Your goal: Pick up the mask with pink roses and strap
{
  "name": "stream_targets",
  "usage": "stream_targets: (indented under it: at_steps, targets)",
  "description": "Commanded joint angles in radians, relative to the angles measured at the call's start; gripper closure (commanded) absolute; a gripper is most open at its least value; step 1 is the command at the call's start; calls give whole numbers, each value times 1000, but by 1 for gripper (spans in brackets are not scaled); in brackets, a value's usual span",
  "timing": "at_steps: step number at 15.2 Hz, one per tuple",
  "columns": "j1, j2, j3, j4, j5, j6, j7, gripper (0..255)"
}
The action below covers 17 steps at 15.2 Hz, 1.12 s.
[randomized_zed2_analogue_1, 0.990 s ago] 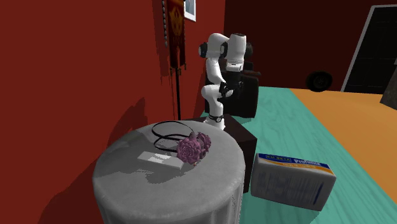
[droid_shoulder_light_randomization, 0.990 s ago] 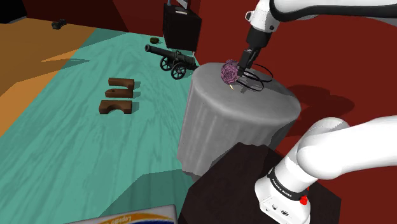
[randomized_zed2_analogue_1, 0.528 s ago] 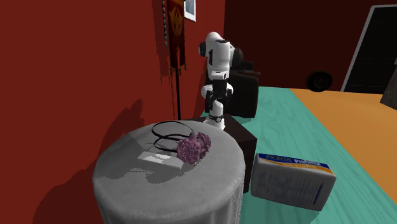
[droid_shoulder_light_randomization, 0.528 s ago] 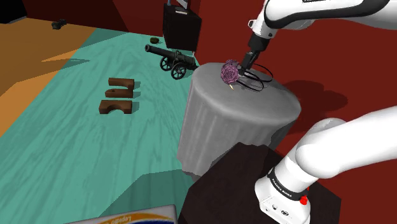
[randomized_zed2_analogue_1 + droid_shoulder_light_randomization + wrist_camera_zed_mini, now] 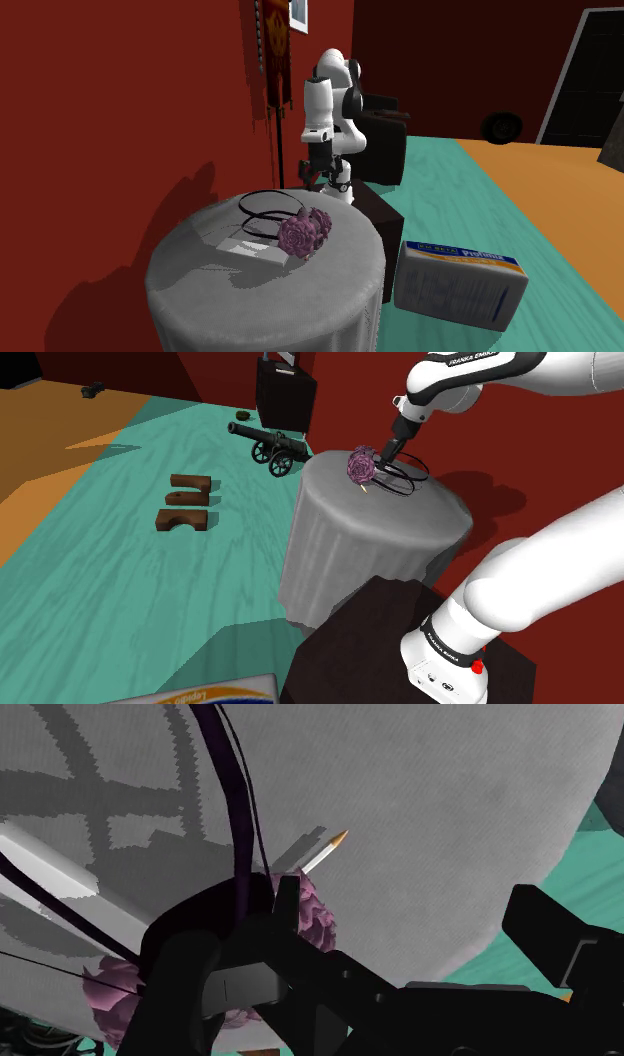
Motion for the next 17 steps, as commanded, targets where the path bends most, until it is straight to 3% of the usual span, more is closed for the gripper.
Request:
stream_targets:
  at_steps: [1, 5, 15, 16, 17]
  targets:
    - [3, 75, -47, 46, 44, 27, -69, 0]
    - [-1, 230, -124, 147, 165, 58, -214, 0]
    - [-3, 285, -129, 94, 212, 155, -258, 0]
    - [-3, 285, -128, 92, 212, 157, -257, 255]
    - [-3, 285, -128, 91, 212, 157, -257, 255]
